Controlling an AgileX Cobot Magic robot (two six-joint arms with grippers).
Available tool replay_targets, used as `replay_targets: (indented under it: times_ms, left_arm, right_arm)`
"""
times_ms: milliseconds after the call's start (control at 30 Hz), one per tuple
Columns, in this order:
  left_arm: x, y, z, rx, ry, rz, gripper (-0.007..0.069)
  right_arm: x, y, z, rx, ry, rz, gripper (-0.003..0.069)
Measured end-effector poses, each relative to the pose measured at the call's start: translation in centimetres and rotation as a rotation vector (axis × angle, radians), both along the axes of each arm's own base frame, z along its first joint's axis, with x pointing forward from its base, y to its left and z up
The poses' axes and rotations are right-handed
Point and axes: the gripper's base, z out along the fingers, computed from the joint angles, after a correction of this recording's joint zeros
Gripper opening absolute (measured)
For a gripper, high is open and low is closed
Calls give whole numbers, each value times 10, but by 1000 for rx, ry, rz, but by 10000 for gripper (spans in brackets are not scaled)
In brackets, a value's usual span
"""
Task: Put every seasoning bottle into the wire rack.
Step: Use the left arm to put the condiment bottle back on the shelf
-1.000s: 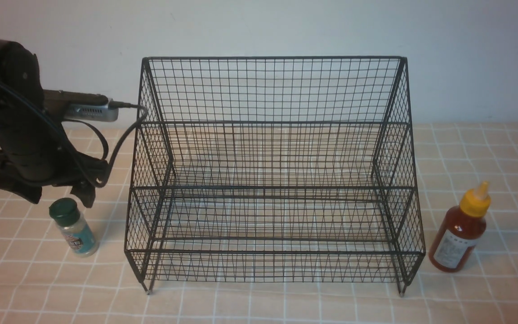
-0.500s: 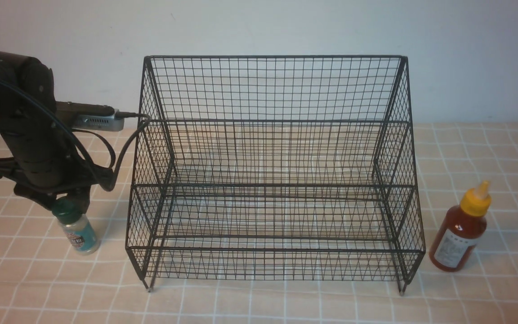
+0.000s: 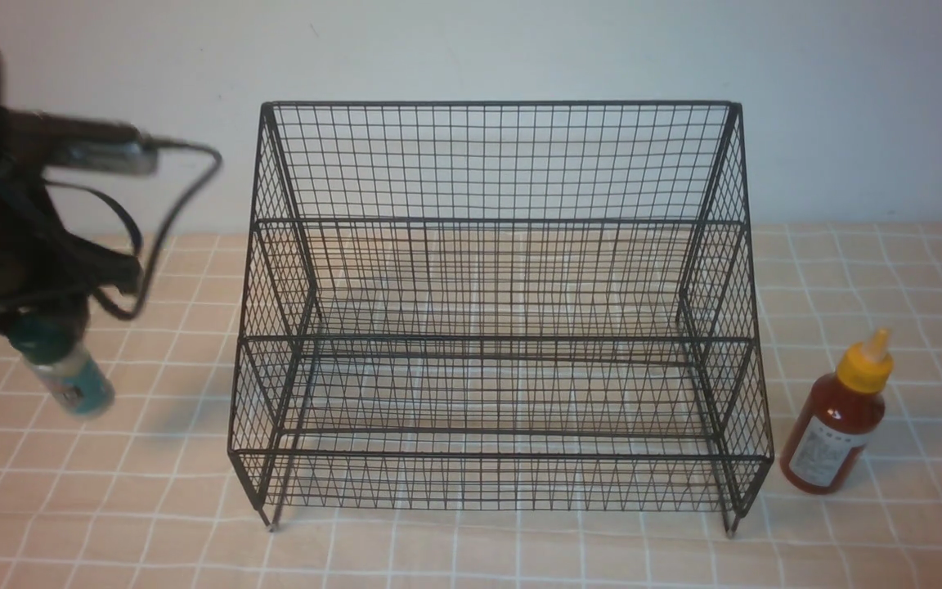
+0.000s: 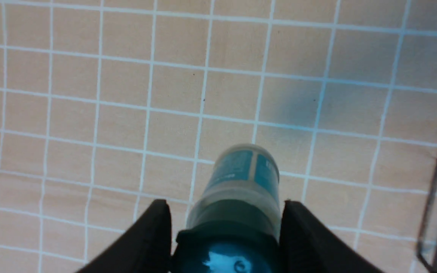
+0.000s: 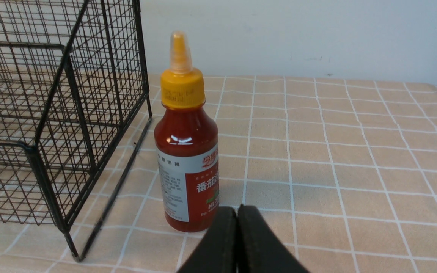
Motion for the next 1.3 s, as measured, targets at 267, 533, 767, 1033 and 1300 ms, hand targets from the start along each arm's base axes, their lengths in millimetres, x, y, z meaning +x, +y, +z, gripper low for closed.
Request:
replay_targets:
  times_ms: [267,533,767,1033,1300]
  left_arm:
    - [-55,-50,53,-194,-117,-129,329]
    - [-56,-118,38,-204,-86,-314,329]
    - [-24,-143,-4,-166,-33,-333,329]
    - [-4,-152,-42,-121,53,-333,329]
    - [-2,-155,-43,-130,38,-339,407]
  right_arm:
    - [0,0,0,0,0,0,-14]
    - [0,0,0,0,0,0,-14]
    - [0,0,0,0,0,0,-14]
    - [0,0,0,0,0,0,-14]
    - [0,0,0,0,0,0,-14]
